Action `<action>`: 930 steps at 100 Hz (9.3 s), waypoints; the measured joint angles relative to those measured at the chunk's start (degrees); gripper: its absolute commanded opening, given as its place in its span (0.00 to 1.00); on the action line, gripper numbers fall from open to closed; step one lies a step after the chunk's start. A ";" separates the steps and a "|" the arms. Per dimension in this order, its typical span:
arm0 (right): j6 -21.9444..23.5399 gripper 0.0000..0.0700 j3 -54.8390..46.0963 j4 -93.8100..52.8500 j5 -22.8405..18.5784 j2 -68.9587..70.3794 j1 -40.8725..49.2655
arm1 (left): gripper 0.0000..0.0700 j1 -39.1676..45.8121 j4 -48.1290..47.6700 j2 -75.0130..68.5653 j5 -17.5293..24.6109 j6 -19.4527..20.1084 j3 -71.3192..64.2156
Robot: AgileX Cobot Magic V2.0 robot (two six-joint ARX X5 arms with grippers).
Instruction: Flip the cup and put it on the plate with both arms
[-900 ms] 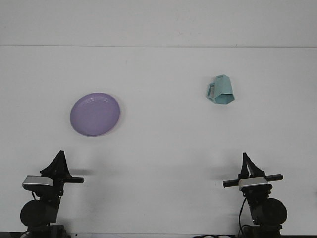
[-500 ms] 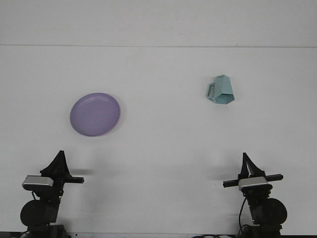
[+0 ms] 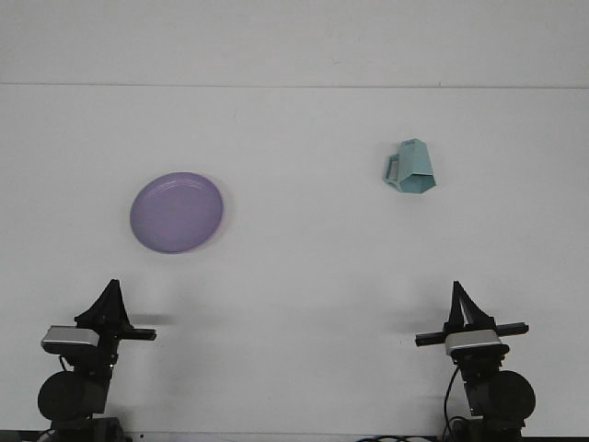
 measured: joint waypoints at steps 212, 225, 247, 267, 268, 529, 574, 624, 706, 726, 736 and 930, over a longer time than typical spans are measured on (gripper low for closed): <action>-12.76 0.60 56.92 36.92 -3.10 113.09 -6.43 | 0.02 0.00 -0.15 0.00 0.00 -1.73 0.00; -13.92 0.60 61.75 37.09 -3.69 116.52 -6.38 | 0.02 0.00 -0.17 0.00 0.00 -1.73 0.00; -14.34 0.05 65.02 36.81 -5.31 119.49 -6.40 | 0.02 0.00 -0.20 0.00 0.00 -1.73 0.00; -14.53 0.00 65.09 36.89 -6.47 119.49 -6.40 | 0.02 0.00 -0.20 0.00 0.00 -1.73 0.00; -14.51 0.00 65.09 36.94 -6.47 119.49 -6.40 | 0.02 0.00 -0.20 0.00 0.00 -1.73 0.00; 7.48 0.60 89.57 -77.13 -4.79 103.91 30.21 | 0.02 0.00 -0.15 0.00 0.13 -9.18 0.11; 6.73 0.00 90.90 -60.76 -5.40 74.88 24.65 | 0.02 -0.17 -10.49 12.96 11.19 -15.06 21.29; 7.43 0.00 43.41 -34.34 5.25 25.07 22.18 | 0.02 -15.52 -23.91 54.34 23.96 -13.38 56.33; 10.82 0.00 31.47 -35.58 10.27 4.57 22.18 | 0.68 -38.60 -70.95 105.02 18.32 4.00 106.42; 10.84 0.00 31.47 -35.58 10.27 4.57 22.18 | 0.67 -41.13 -79.69 112.67 17.90 5.73 113.02; 10.84 0.00 31.47 -35.58 10.27 4.57 22.18 | 0.67 -42.82 -79.69 115.12 16.48 6.10 113.18; 11.41 0.00 31.47 -36.06 10.27 4.57 22.18 | 0.02 -7.80 -83.12 112.80 1.86 4.81 122.68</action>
